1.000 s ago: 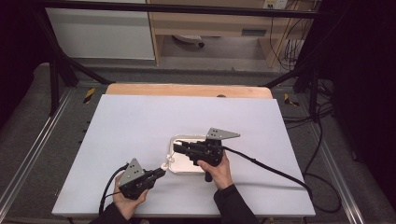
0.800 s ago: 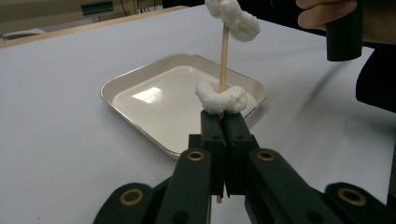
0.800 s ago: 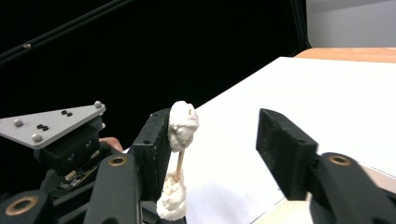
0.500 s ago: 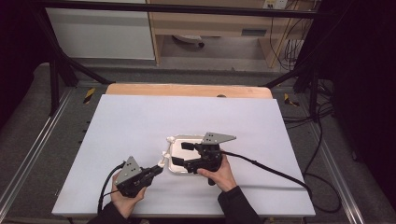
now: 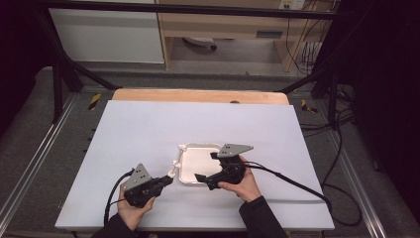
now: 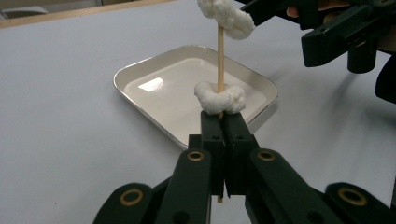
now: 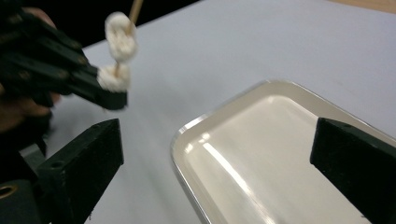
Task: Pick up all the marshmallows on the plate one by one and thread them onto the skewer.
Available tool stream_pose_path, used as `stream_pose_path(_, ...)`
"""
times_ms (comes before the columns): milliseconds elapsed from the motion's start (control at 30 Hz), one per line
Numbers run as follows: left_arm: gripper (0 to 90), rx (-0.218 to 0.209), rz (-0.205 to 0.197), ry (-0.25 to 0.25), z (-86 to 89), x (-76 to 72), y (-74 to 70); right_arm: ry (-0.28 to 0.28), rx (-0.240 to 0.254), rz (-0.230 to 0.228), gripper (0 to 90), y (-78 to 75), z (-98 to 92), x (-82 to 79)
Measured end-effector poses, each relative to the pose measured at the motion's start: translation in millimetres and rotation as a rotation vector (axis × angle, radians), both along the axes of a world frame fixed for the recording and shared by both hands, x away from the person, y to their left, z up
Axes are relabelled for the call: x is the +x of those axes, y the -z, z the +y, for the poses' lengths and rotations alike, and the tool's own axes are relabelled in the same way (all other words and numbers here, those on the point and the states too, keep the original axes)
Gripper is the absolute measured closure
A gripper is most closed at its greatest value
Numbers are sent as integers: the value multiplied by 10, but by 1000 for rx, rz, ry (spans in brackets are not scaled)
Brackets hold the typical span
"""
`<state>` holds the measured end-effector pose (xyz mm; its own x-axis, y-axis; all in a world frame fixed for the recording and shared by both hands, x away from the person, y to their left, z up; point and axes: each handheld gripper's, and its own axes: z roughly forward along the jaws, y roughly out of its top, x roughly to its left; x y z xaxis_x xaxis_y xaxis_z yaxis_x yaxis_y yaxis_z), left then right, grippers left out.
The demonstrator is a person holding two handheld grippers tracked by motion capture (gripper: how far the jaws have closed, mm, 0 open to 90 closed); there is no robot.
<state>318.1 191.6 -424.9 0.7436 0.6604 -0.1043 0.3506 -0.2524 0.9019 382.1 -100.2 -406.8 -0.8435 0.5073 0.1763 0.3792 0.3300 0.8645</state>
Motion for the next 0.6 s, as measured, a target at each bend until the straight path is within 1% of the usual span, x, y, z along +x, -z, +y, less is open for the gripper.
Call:
stream_pose_path(67,888,11,15,1,0,14,-9,14,-37,5,20,29,-97,-8)
stream_pose_path(133,888,25,33,0,-2,43,-28,39,-54,10,16,54,-205,-13)
stream_pose_path(267,887,56,60,-2,-33,115,-84,82,-73,18,13,96,-422,-22)
stream_pose_path(367,887,78,89,-1,-79,195,-124,111,-81,29,14,133,-576,-33)
stream_pose_path(400,886,92,95,0,-97,226,-137,124,-91,30,14,146,-625,-38)
stream_pose_path(467,886,105,103,-1,-138,283,-160,143,-105,32,14,173,-722,-50)
stream_pose_path(533,886,118,108,3,-180,329,-187,168,-105,36,14,196,-814,-67)
stream_pose_path(600,886,132,116,4,-219,366,-216,181,-98,38,14,215,-898,-83)
